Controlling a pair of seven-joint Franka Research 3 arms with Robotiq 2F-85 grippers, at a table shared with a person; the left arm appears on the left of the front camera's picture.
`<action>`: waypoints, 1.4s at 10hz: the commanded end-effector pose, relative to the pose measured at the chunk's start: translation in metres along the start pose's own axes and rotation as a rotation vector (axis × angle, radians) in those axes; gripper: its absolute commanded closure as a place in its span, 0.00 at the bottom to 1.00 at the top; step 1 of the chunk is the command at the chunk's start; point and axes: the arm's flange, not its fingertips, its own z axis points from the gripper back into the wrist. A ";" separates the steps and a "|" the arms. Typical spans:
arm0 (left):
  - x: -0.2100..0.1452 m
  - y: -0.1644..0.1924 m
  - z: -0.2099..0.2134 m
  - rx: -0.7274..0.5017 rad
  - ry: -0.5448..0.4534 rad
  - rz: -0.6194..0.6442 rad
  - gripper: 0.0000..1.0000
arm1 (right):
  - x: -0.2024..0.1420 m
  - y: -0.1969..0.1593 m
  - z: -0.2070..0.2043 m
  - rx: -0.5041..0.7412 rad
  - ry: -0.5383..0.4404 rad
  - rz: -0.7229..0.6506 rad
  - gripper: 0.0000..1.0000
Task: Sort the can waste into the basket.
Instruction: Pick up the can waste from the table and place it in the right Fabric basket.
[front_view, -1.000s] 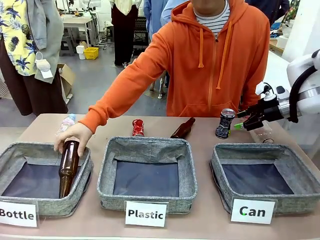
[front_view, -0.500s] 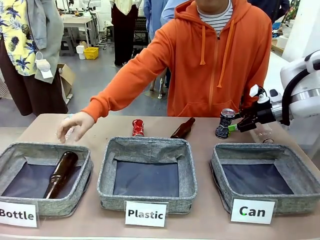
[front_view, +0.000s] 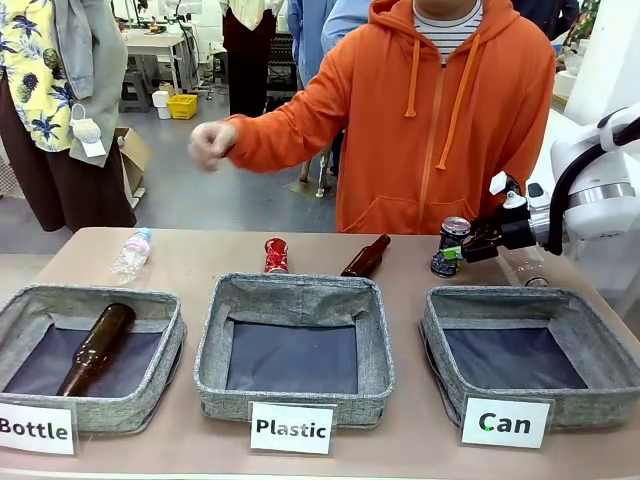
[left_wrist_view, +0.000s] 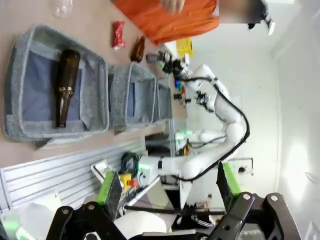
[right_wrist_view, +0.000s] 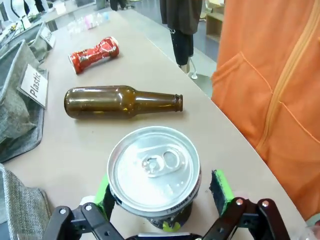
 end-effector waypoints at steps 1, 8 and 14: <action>-0.004 0.011 -0.066 0.076 0.176 0.003 0.00 | 0.000 -0.007 -0.004 -0.019 -0.065 0.021 0.00; -0.006 0.025 -0.105 0.145 0.253 0.018 0.00 | 0.003 -0.005 -0.003 0.035 -0.081 -0.003 1.00; -0.006 0.025 -0.105 0.145 0.253 0.018 0.00 | 0.091 0.071 0.080 0.114 -0.040 0.065 1.00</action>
